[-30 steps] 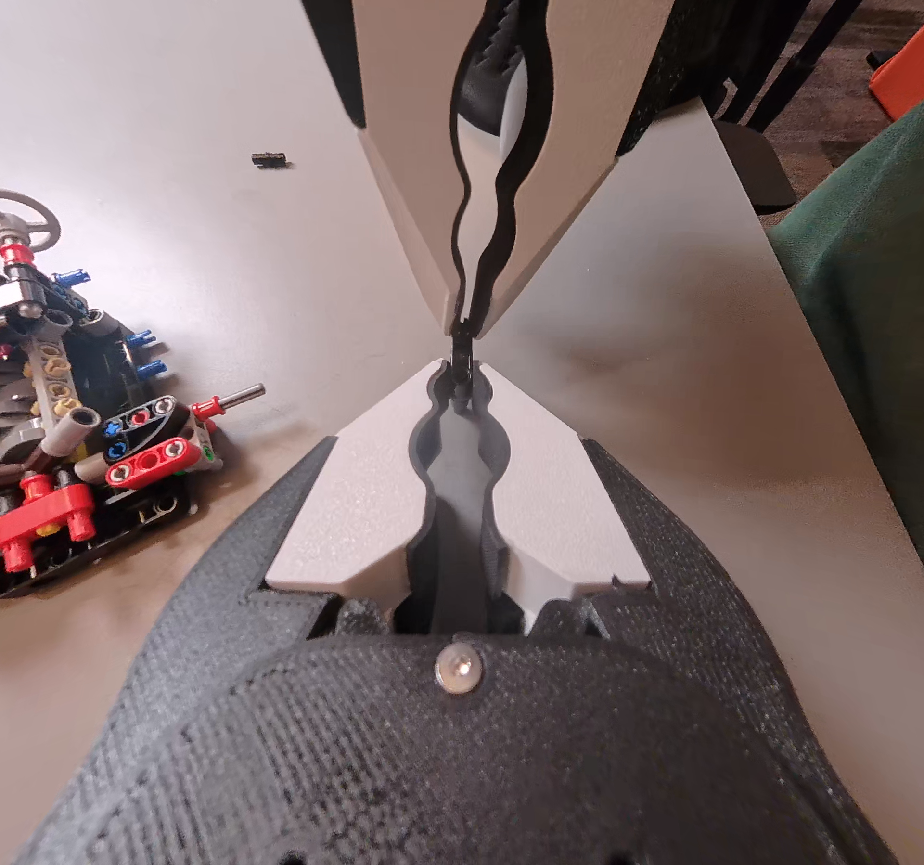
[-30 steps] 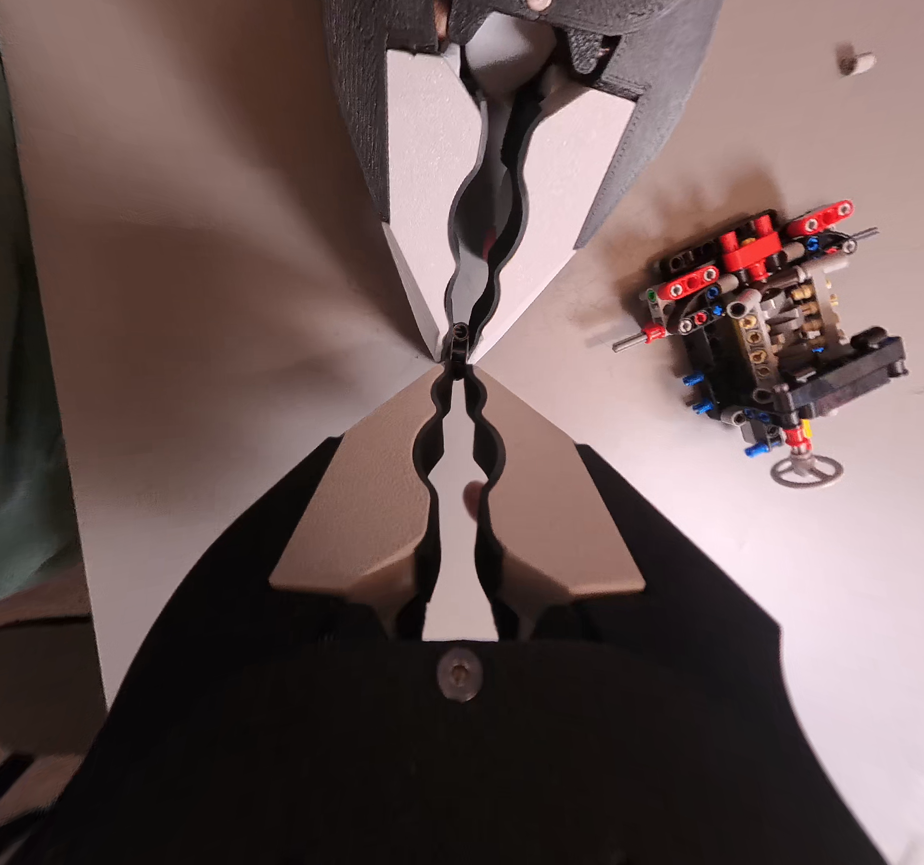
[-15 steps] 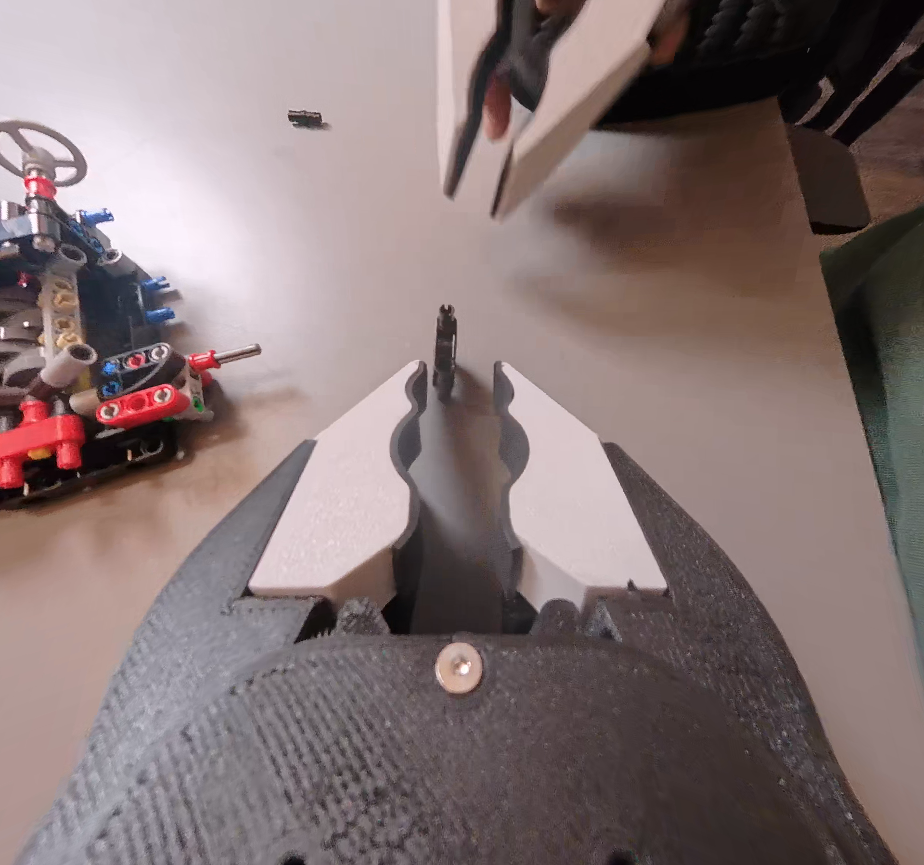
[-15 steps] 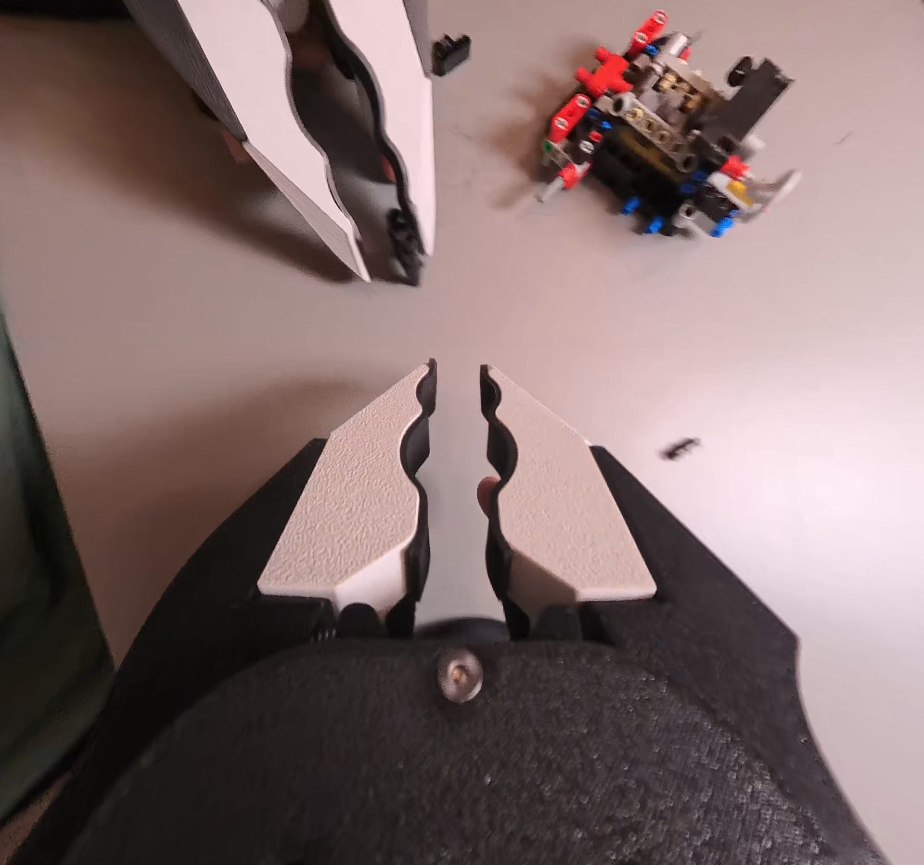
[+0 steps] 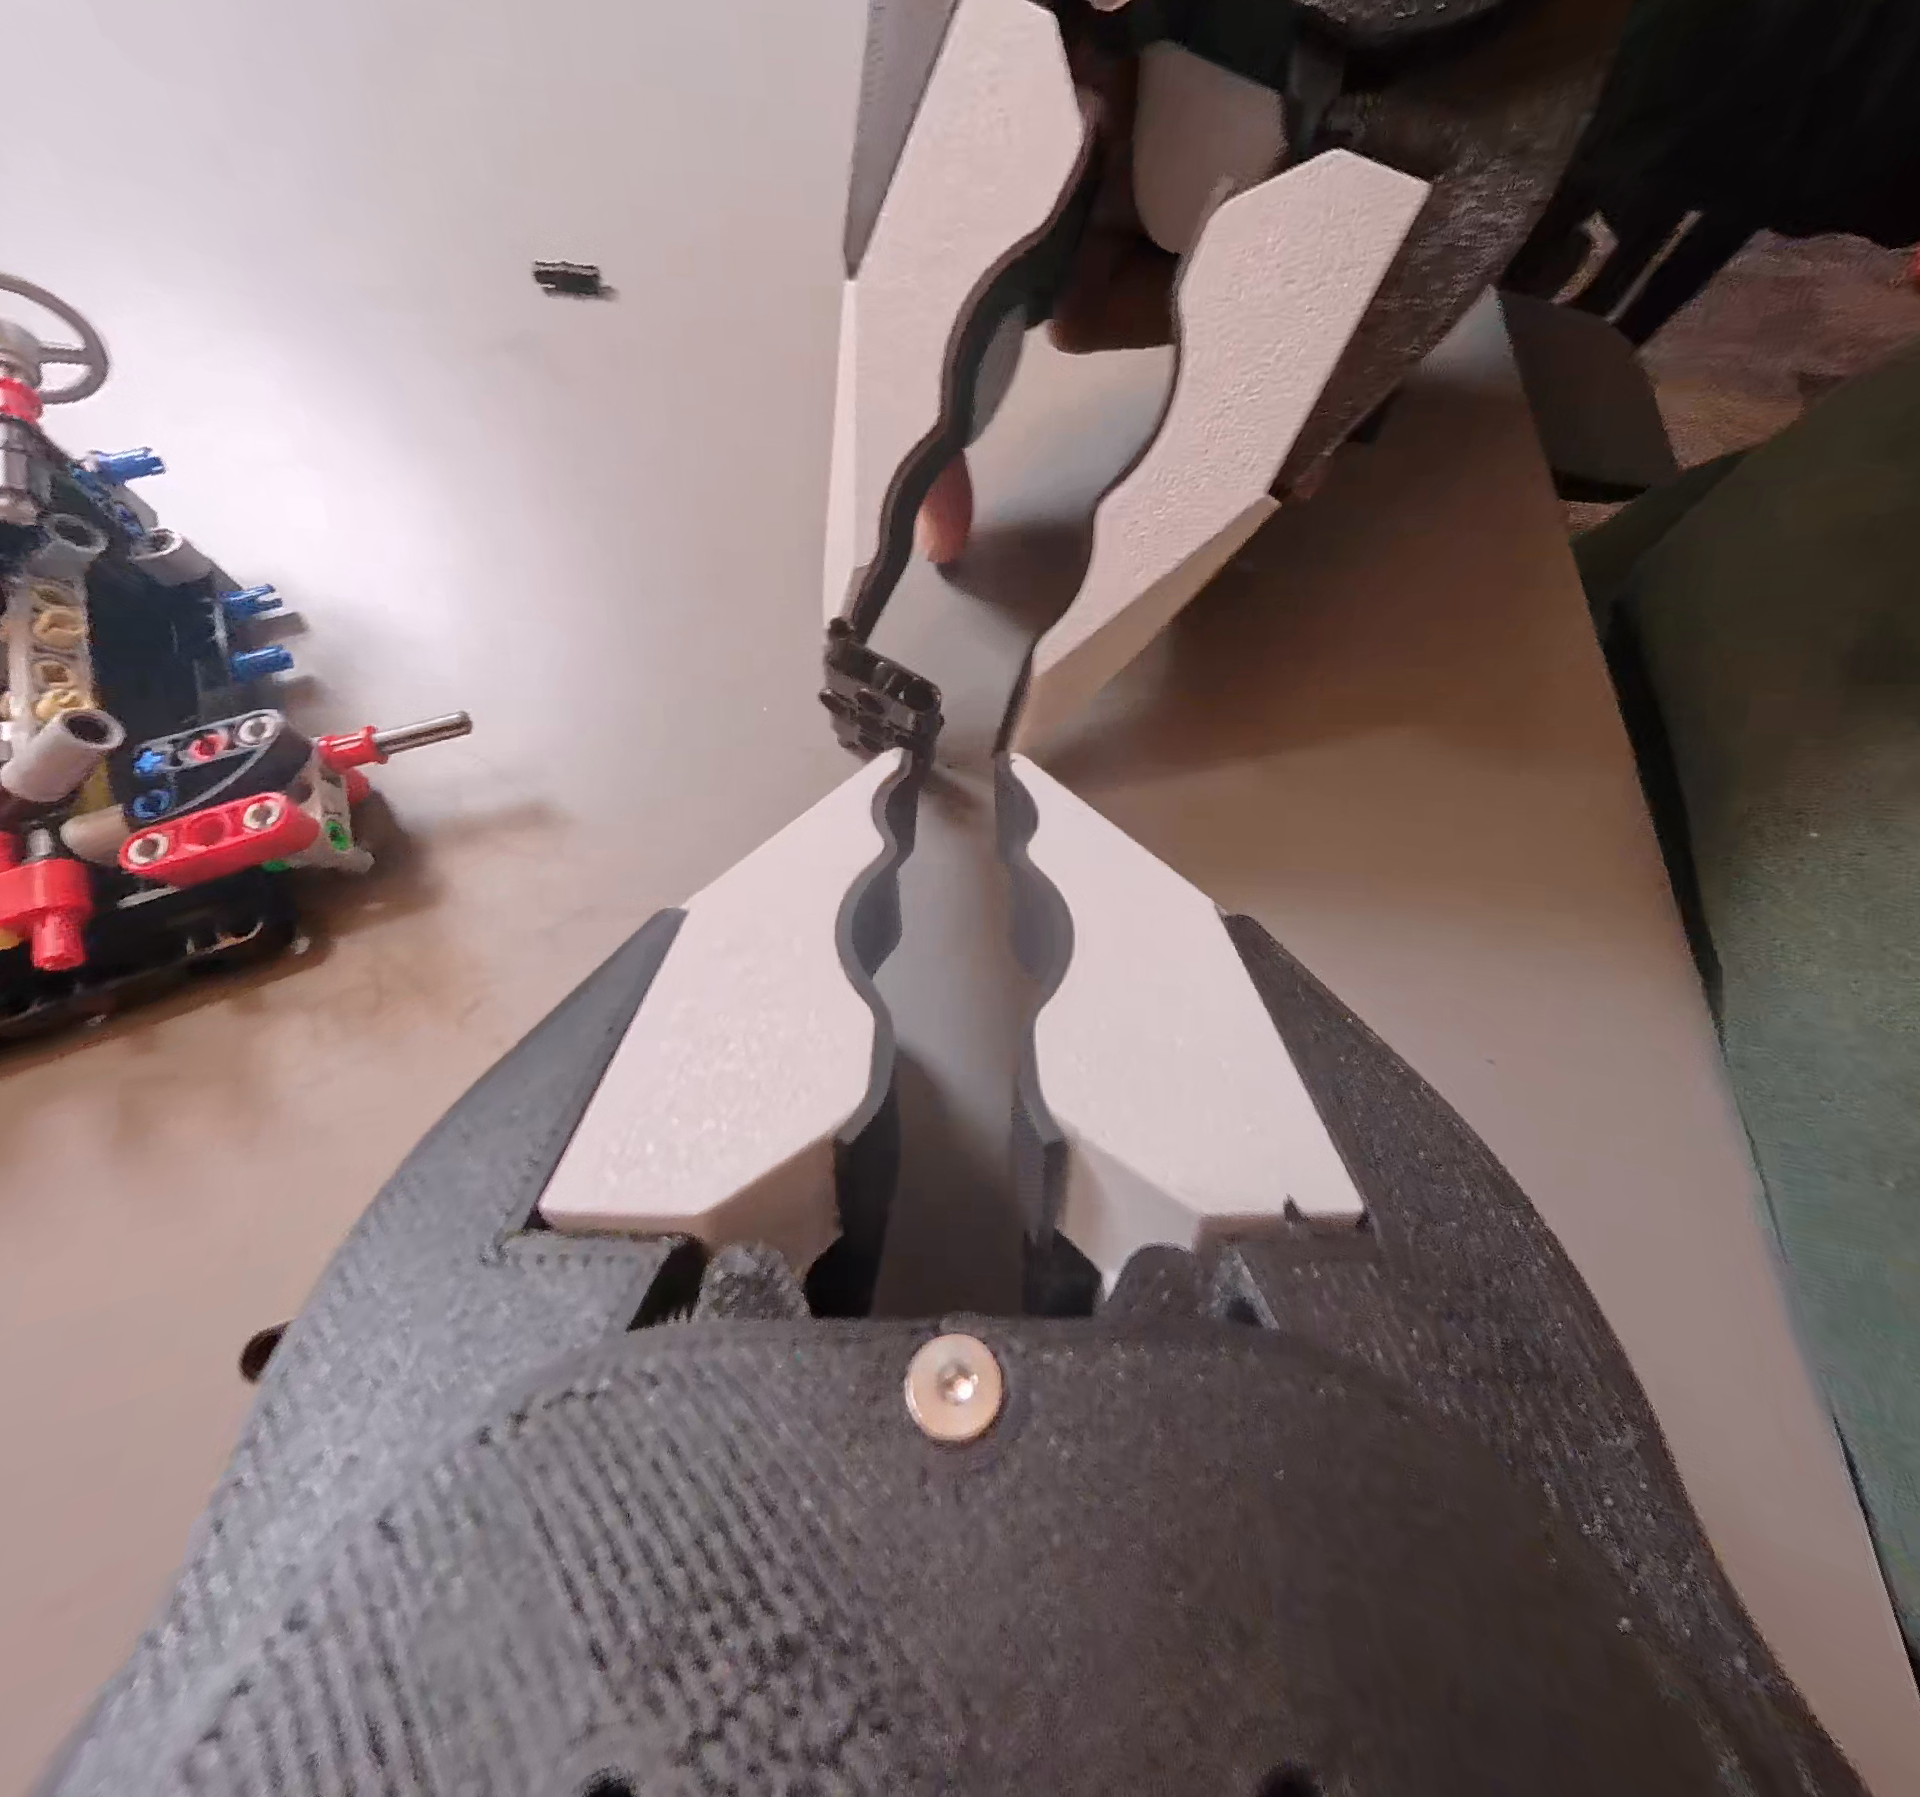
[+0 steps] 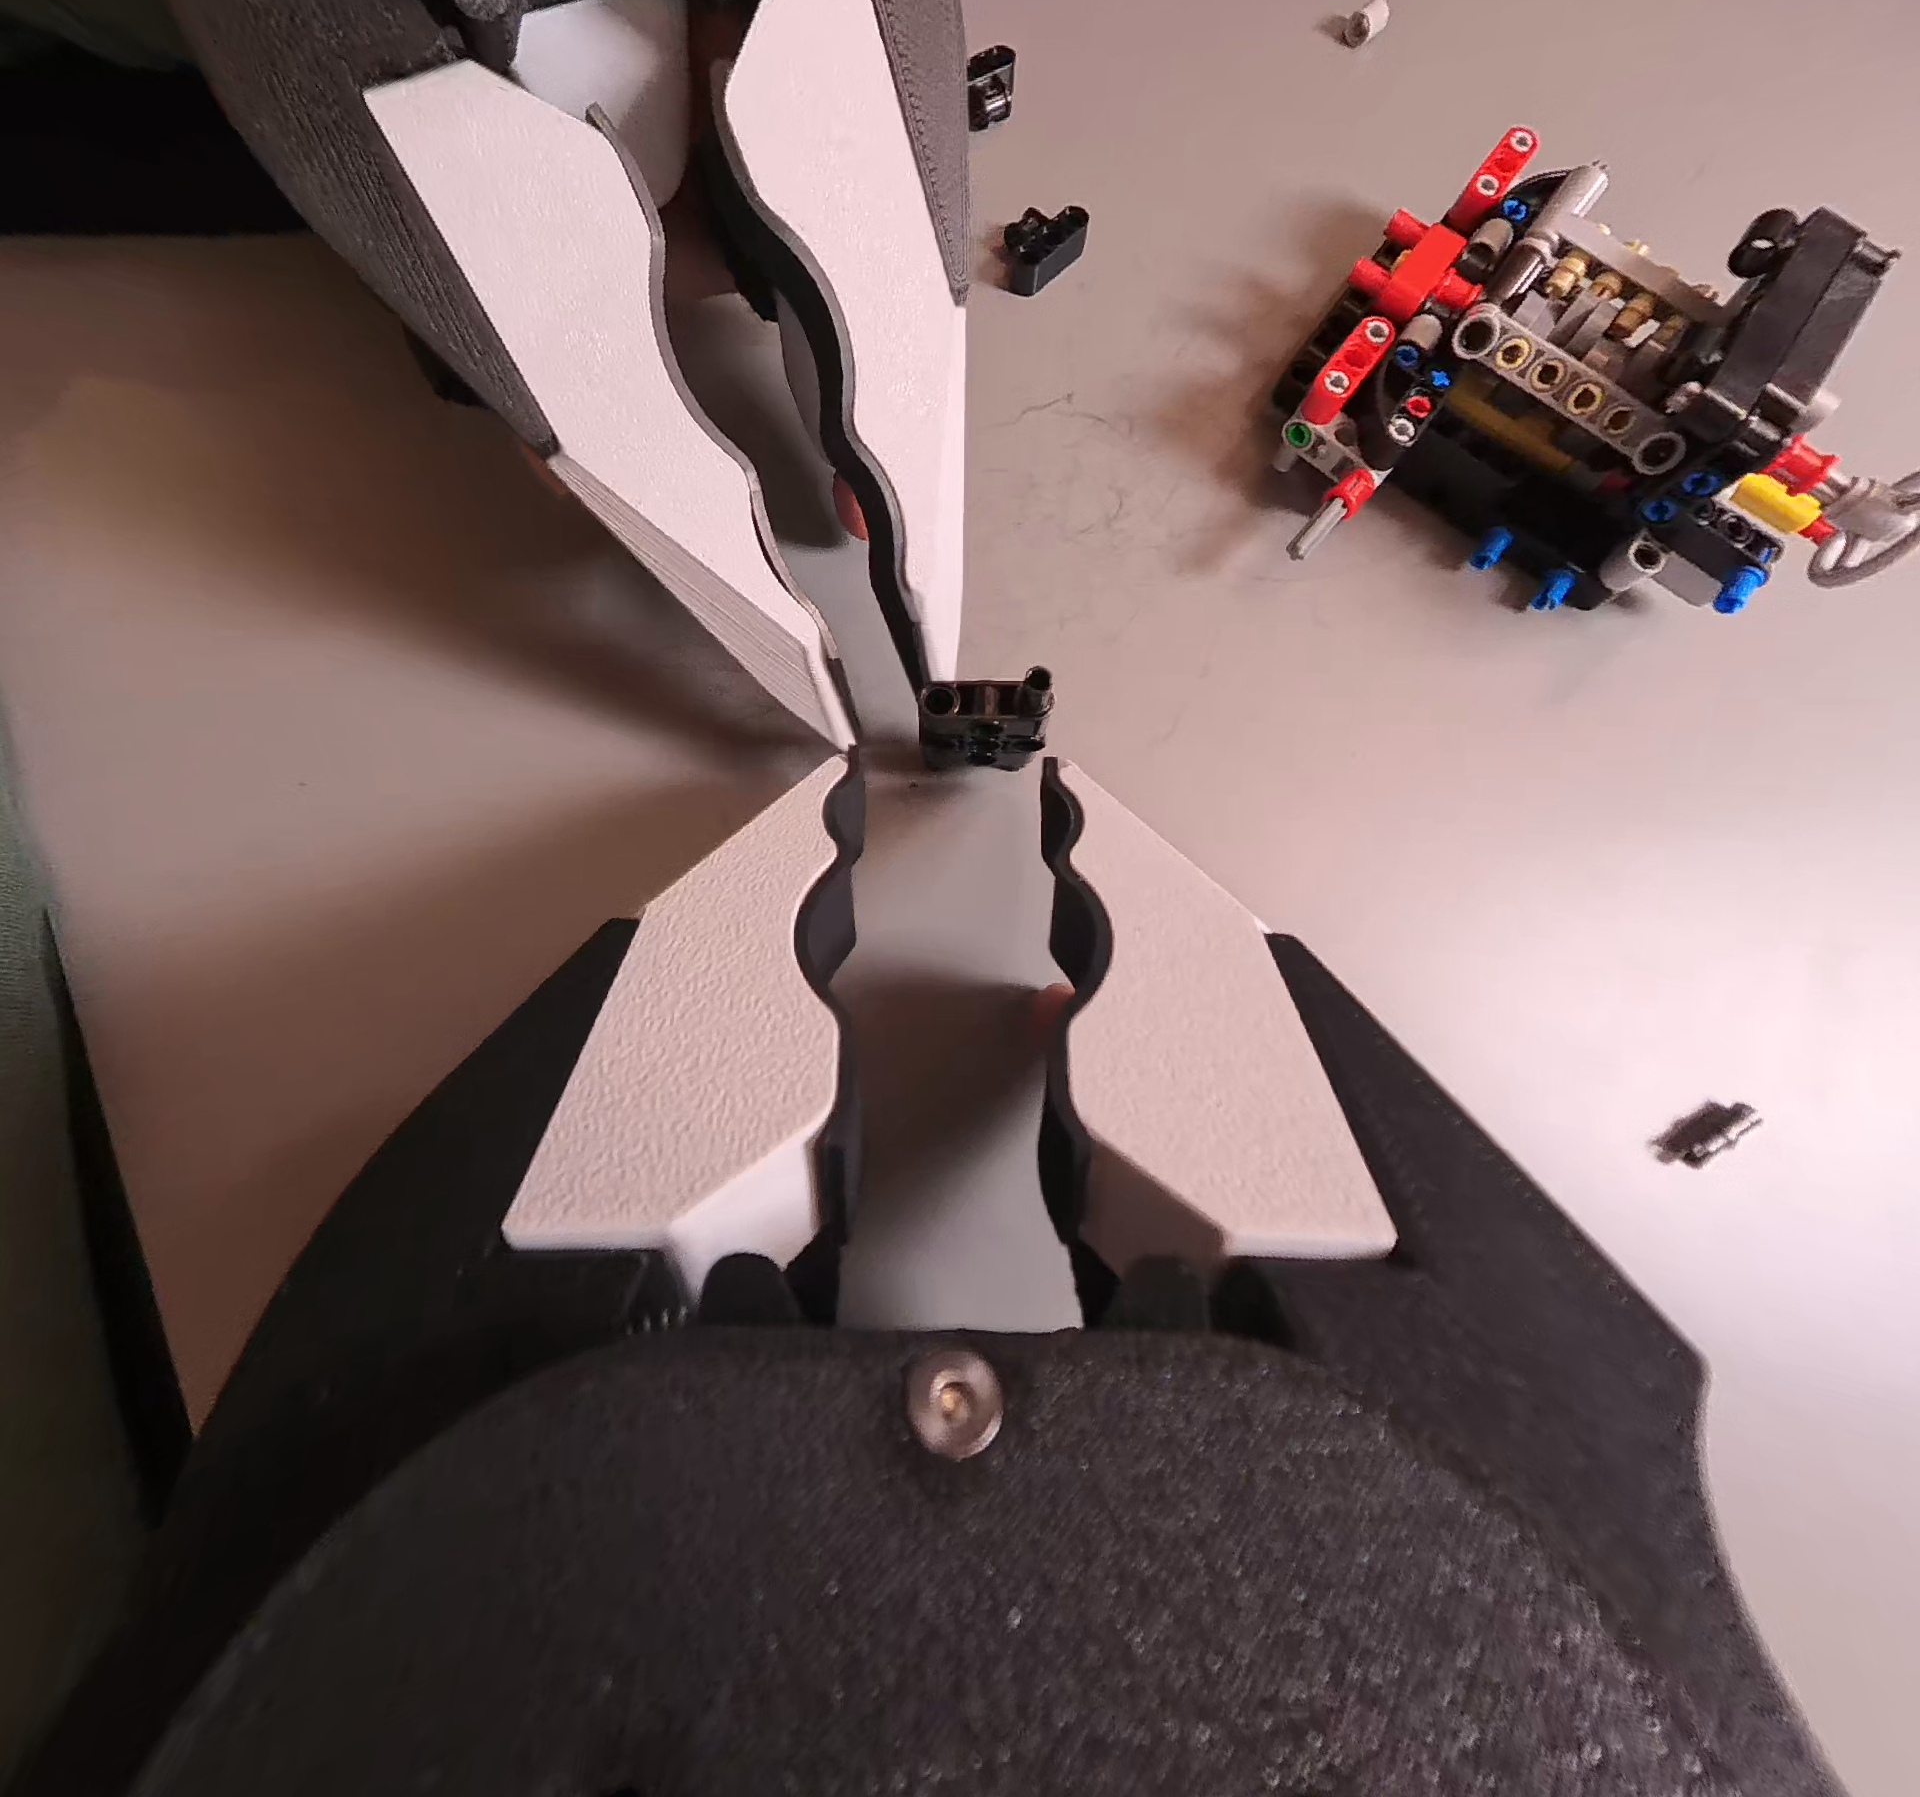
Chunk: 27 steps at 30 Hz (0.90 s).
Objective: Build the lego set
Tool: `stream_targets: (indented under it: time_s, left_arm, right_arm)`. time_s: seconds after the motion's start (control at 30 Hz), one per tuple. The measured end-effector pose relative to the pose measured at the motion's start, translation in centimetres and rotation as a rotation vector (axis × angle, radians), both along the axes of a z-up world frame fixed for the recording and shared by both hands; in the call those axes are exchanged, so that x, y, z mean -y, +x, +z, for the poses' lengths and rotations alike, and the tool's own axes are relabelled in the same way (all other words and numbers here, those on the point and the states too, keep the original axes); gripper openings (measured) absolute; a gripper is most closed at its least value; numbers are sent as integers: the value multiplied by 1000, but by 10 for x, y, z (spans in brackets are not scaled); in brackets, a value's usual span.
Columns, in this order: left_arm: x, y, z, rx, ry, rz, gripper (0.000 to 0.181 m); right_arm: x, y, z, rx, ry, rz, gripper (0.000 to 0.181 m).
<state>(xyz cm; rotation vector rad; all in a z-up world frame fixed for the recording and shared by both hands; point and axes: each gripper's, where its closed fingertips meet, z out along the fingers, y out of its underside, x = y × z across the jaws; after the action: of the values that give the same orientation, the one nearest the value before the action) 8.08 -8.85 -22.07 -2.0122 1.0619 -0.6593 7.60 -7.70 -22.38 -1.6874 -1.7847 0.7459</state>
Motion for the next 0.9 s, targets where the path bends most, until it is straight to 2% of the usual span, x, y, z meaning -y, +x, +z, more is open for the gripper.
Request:
stream_targets:
  time_s: [0.03, 0.27, 0.37, 0.47, 0.57, 0.77, 0.9]
  left_arm:
    - [4, 2, 1, 16, -14, -24, 20]
    - [15, 3, 5, 63, -28, -113, 35]
    - [12, -2, 5, 25, 1, -106, 33]
    - [2, -14, 6, 23, 12, -48, 29]
    - [-1, -17, 2, 13, 10, -38, 30]
    - [12, -1, 0, 36, -24, -139, 36]
    - [23, 5, 3, 88, -86, -210, 34]
  right_arm:
    - [-2, 0, 0, 4, 10, 6, 32]
    - [2, -9, 3, -8, 33, 100, 32]
    - [-2, -12, 3, 1, 78, 122, 24]
    - [-2, -12, 3, 8, 88, 179, 24]
    - [7, -9, 5, -14, 101, 331, 24]
    - [37, -5, 7, -43, 55, 624, 24]
    - [48, -2, 2, -22, 65, 745, 24]
